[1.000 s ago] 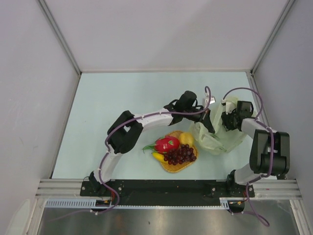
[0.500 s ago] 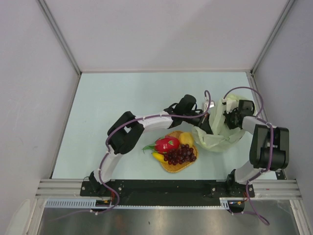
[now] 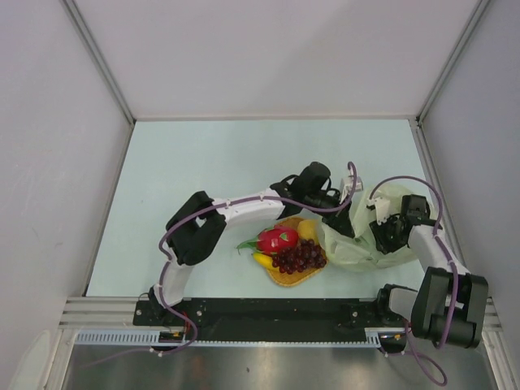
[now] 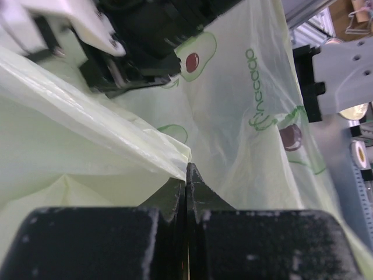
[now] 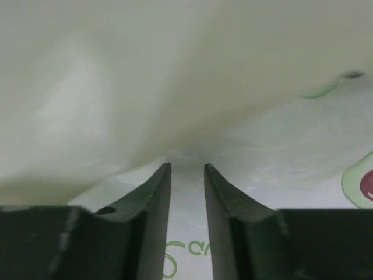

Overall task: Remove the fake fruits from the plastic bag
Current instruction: Take out the fake fruit from the plastic bag.

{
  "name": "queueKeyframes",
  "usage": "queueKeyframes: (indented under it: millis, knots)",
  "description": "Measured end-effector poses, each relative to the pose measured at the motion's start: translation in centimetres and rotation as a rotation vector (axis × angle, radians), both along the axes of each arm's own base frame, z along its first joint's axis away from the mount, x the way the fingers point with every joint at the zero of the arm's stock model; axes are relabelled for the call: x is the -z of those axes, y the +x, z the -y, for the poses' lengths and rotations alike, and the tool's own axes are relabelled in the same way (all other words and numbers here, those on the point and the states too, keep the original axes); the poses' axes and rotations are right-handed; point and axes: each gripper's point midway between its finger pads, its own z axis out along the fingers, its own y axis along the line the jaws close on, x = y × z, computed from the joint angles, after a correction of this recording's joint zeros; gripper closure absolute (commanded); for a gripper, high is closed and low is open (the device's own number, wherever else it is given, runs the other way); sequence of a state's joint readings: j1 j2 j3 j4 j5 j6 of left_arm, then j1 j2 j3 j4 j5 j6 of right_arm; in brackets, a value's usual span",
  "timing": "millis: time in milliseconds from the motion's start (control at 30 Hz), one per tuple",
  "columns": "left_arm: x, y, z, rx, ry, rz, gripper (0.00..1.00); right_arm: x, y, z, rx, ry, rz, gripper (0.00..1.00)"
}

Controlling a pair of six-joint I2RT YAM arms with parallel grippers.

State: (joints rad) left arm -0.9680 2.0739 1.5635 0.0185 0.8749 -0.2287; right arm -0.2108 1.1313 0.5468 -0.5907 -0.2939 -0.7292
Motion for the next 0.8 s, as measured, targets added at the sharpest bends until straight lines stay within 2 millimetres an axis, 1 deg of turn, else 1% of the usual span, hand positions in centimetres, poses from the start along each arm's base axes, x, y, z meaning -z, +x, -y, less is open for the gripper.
queueKeyframes:
  millis: [100, 200, 333, 400, 467, 567, 733, 800]
  knots:
    - [1.3, -0.6, 0.2, -0.011, 0.024, 0.017, 1.00, 0.8, 0.4, 0.4, 0.047, -0.004, -0.020, 0.62]
    - [1.9, -0.7, 0.2, -0.016, 0.028, 0.027, 1.00, 0.5, 1.5, 0.7, 0.077, -0.004, 0.003, 0.58]
    - [1.8, -0.8, 0.4, -0.009, -0.001, 0.039, 1.00, -1.0, 3.7, 1.0, 0.102, 0.005, 0.059, 0.51]
    - [1.5, -0.9, 0.5, 0.003, -0.024, 0.038, 1.00, -1.8, 5.0, 1.3, 0.119, 0.006, 0.106, 0.50]
    - [1.2, -1.2, 0.6, 0.015, -0.044, 0.034, 1.00, -2.1, 6.1, 1.5, 0.135, 0.008, 0.140, 0.49]
    - [0.8, -1.5, 0.7, 0.034, -0.072, 0.031, 1.00, -1.6, 7.3, 1.7, 0.164, 0.007, 0.153, 0.48]
    - [-0.1, -1.8, 1.0, 0.063, -0.123, 0.023, 1.00, 0.2, 9.3, 2.1, 0.224, 0.014, 0.125, 0.46]
    - [-0.1, -1.9, 1.2, 0.070, -0.140, 0.016, 1.00, 0.2, 10.2, 2.2, 0.243, 0.024, 0.141, 0.45]
